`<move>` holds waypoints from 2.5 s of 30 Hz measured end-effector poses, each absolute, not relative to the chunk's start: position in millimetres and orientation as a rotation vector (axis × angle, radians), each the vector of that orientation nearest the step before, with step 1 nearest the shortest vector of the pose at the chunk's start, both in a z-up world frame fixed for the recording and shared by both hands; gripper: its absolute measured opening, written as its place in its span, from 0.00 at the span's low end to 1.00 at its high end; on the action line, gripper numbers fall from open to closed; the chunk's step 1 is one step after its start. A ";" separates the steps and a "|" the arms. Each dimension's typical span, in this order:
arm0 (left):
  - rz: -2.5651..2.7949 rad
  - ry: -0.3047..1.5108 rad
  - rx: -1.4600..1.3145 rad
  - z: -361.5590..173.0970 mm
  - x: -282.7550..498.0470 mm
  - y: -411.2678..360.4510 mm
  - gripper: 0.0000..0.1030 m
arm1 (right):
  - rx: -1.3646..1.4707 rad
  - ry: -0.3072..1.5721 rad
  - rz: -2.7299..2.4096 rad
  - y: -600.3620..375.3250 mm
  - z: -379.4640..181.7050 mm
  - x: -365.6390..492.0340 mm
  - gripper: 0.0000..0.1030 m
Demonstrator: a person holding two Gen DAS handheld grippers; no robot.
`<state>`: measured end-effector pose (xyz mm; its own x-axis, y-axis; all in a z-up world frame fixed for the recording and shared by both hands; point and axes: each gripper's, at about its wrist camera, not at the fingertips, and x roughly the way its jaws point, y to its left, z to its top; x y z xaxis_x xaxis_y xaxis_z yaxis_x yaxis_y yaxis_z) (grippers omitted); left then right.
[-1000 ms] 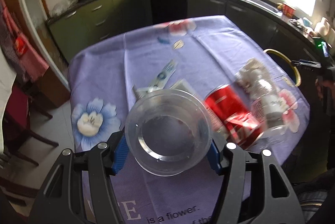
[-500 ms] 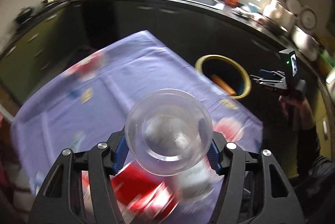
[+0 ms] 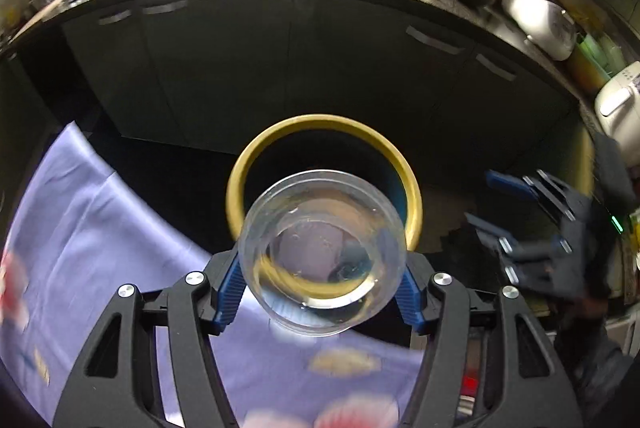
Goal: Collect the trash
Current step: 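Carry the plastic cup over the bin and open the left gripper, then grasp the red Coca-Cola can with the right gripper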
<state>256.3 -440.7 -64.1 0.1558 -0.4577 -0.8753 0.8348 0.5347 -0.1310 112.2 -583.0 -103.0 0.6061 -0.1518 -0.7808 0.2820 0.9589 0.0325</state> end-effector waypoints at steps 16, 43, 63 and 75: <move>-0.905 0.938 0.376 -27.1 254.1 -428.4 0.76 | 0.190 0.901 -0.236 -585.8 -113.5 107.9 0.68; -0.344 0.854 -0.031 -0.3 100.9 -45.6 0.86 | -0.145 0.880 0.246 -337.3 -59.4 145.1 0.69; -0.087 0.833 -0.092 -27.2 66.3 52.2 0.87 | -0.070 1.179 0.700 -162.9 -80.1 159.7 0.70; -0.092 0.826 -0.099 -32.1 63.7 68.1 0.87 | -0.052 1.351 0.637 -138.8 -107.4 184.7 0.71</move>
